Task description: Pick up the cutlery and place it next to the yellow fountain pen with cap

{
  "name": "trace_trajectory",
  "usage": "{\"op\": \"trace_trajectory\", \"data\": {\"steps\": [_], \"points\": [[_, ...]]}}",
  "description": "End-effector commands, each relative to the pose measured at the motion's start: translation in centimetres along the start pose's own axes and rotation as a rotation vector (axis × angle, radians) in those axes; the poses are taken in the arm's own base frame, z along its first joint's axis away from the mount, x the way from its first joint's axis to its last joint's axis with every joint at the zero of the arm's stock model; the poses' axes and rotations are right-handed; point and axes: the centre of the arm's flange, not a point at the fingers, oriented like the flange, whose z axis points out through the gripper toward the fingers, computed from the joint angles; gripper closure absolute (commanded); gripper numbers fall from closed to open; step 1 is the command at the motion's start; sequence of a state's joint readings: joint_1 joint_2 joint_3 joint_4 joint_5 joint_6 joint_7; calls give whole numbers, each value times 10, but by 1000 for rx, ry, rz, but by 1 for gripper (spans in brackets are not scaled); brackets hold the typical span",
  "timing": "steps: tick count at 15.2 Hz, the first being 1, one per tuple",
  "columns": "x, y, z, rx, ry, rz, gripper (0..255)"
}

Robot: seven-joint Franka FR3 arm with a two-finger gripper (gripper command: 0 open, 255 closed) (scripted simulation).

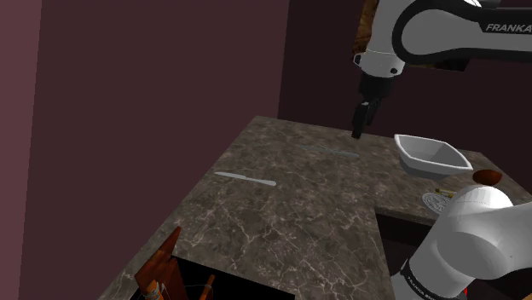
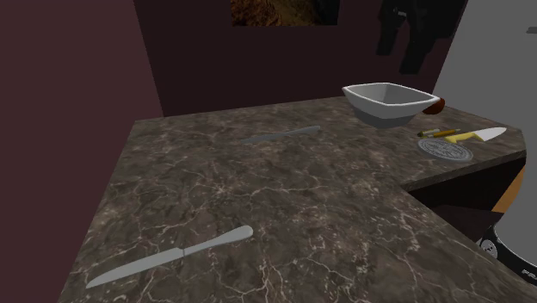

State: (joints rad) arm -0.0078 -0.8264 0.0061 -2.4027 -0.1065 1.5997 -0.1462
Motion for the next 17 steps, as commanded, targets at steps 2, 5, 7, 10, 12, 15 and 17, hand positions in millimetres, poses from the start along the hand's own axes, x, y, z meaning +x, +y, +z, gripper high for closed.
{"op": "trace_trajectory", "data": {"steps": [2,5,7,10,12,15,17], "points": [[11,-3,7,3,1,-15,0],[43,-12,27,12,3,-59,0],[64,-19,40,19,4,-88,0],[95,-31,60,28,6,-132,0],[116,-40,73,34,8,-161,0],[146,-55,93,43,10,-205,0],[166,-66,106,49,11,-235,0]]}}
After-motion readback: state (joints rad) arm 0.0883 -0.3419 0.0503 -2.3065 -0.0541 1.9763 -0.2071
